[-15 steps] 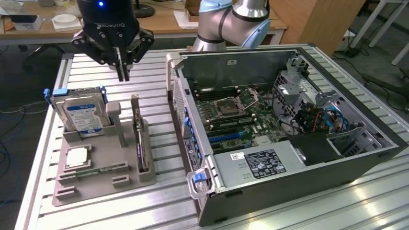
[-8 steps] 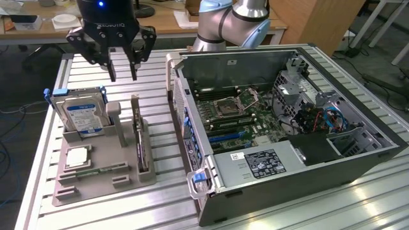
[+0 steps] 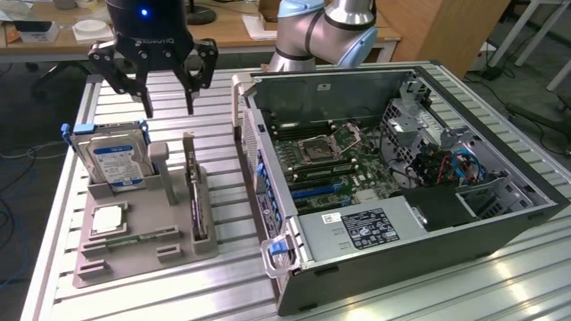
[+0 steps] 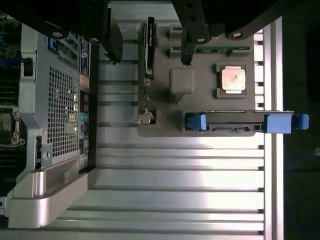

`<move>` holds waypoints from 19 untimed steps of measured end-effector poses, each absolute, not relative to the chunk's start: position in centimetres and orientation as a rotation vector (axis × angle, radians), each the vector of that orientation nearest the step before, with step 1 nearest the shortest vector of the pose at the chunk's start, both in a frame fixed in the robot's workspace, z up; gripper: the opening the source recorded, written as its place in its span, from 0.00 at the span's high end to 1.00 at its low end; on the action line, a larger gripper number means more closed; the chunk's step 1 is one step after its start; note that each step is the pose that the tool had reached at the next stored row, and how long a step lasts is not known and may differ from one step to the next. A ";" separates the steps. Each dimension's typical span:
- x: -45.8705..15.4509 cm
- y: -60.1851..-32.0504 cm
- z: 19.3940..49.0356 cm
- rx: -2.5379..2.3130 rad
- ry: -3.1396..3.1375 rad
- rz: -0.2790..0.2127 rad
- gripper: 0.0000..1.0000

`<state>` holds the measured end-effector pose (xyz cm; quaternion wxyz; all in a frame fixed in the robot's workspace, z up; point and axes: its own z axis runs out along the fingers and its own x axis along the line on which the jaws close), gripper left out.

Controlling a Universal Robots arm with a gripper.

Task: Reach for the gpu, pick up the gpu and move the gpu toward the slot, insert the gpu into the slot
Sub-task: 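Pick up the gpu and move the gpu toward the slot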

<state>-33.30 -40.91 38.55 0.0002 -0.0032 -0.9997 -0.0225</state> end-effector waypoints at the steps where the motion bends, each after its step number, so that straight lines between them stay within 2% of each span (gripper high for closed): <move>1: -33.3 -40.9 38.4 0.008 -3.138 -0.071 0.41; 12: -33.3 -42.9 36.7 0.027 -3.141 -0.069 0.41; 19: -33.3 -43.0 35.4 0.027 -3.141 -0.069 0.41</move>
